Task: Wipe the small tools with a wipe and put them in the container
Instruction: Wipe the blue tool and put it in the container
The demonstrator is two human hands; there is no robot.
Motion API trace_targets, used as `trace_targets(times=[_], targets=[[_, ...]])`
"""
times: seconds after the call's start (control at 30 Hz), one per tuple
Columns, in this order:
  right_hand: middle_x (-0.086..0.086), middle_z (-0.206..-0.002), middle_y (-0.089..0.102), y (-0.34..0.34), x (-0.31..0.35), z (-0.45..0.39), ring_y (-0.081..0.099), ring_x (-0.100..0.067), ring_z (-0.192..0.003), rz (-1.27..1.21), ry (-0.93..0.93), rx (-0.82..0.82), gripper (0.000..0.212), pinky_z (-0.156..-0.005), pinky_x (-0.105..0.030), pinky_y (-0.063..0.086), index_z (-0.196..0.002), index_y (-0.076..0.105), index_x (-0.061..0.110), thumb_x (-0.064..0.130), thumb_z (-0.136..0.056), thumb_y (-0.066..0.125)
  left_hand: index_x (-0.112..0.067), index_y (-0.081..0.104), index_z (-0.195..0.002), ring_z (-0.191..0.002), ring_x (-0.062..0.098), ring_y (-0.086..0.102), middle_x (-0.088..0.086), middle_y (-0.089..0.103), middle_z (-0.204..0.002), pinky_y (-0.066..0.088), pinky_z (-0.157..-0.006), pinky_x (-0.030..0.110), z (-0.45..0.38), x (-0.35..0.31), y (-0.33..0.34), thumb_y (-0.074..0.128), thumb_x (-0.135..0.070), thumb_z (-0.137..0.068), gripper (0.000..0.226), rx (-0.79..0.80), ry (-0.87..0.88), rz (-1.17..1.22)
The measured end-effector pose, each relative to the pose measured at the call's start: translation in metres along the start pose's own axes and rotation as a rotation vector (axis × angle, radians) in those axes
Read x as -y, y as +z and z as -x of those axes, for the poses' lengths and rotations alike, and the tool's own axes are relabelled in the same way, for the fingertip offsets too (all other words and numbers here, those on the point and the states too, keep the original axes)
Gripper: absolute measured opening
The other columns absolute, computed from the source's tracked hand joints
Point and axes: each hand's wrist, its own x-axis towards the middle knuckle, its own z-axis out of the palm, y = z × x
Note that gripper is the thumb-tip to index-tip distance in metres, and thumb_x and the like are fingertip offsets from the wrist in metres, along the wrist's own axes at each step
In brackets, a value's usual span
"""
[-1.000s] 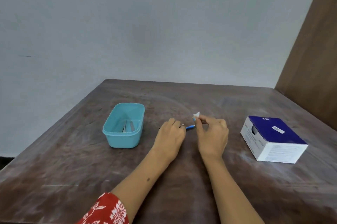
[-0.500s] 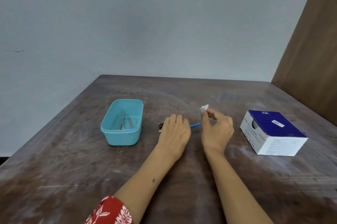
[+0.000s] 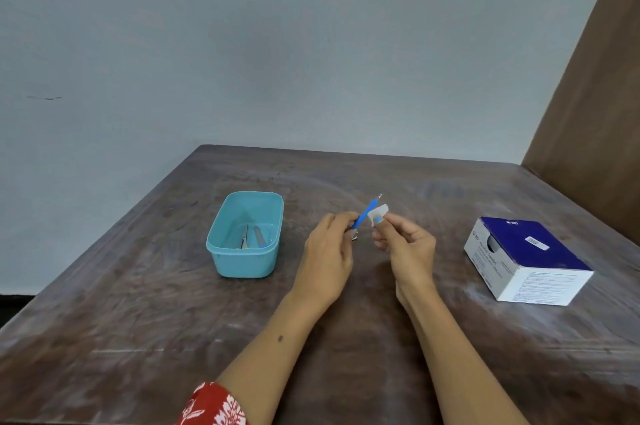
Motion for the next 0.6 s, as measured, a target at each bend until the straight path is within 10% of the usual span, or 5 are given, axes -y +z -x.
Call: trace_targets(times=[0.6], targets=[[0.001,-0.081,0.074,-0.0009,-0.0005,0.0029,0.071,-0.012,-0.08,0.042,-0.052,0.097,0.015,-0.075,-0.024,0.057,-0.087,0.073,0.016,0.003,-0.079,0.071,-0.014,0.066,-0.114,-0.081,0.007,0.069,0.0,0.071,-0.093,0.058,-0.081,0.032,0.0026,-0.0051,0.0057,0.061,-0.001,-0.084,0.033,0.066,-0.295,0.304]])
